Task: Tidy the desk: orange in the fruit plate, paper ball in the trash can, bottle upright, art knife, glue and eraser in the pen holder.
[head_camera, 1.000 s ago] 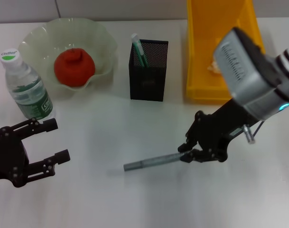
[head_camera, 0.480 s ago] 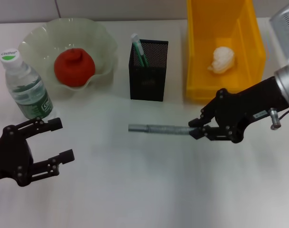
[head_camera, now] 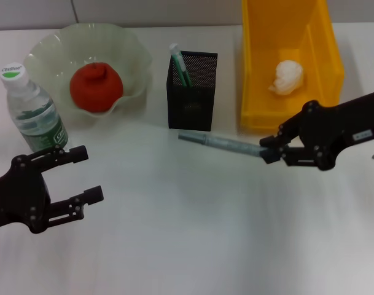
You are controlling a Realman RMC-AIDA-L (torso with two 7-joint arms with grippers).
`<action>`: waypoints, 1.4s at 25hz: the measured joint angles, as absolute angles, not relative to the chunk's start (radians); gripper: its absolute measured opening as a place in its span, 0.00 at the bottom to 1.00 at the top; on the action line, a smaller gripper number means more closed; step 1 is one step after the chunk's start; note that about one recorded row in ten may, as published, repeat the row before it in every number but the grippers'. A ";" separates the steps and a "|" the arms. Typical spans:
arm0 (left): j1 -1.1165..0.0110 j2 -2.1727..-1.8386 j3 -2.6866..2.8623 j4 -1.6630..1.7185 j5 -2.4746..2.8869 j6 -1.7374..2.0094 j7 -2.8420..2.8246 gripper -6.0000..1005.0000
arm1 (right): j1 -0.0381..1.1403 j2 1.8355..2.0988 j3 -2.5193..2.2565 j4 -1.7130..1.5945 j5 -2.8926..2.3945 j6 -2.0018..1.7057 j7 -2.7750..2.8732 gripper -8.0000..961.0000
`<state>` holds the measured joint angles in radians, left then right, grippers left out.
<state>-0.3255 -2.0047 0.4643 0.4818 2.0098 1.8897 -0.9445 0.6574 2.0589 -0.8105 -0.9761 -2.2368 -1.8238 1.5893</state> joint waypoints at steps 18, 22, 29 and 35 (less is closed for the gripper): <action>-0.342 -2.015 0.450 0.482 1.981 1.897 -0.941 0.77 | 1.110 1.999 -0.826 -1.128 -2.663 -1.959 1.879 0.16; -0.339 -2.018 0.437 0.482 1.968 1.892 -0.937 0.77 | 1.171 2.008 -0.861 -1.126 -2.762 -1.958 1.879 0.17; -0.330 -2.022 0.409 0.482 1.963 1.891 -0.933 0.77 | 1.236 2.033 -0.945 -1.125 -2.854 -1.923 1.883 0.18; -0.321 -2.024 0.409 0.482 1.953 1.893 -0.922 0.77 | 1.250 2.054 -0.976 -1.108 -2.887 -1.870 1.891 0.19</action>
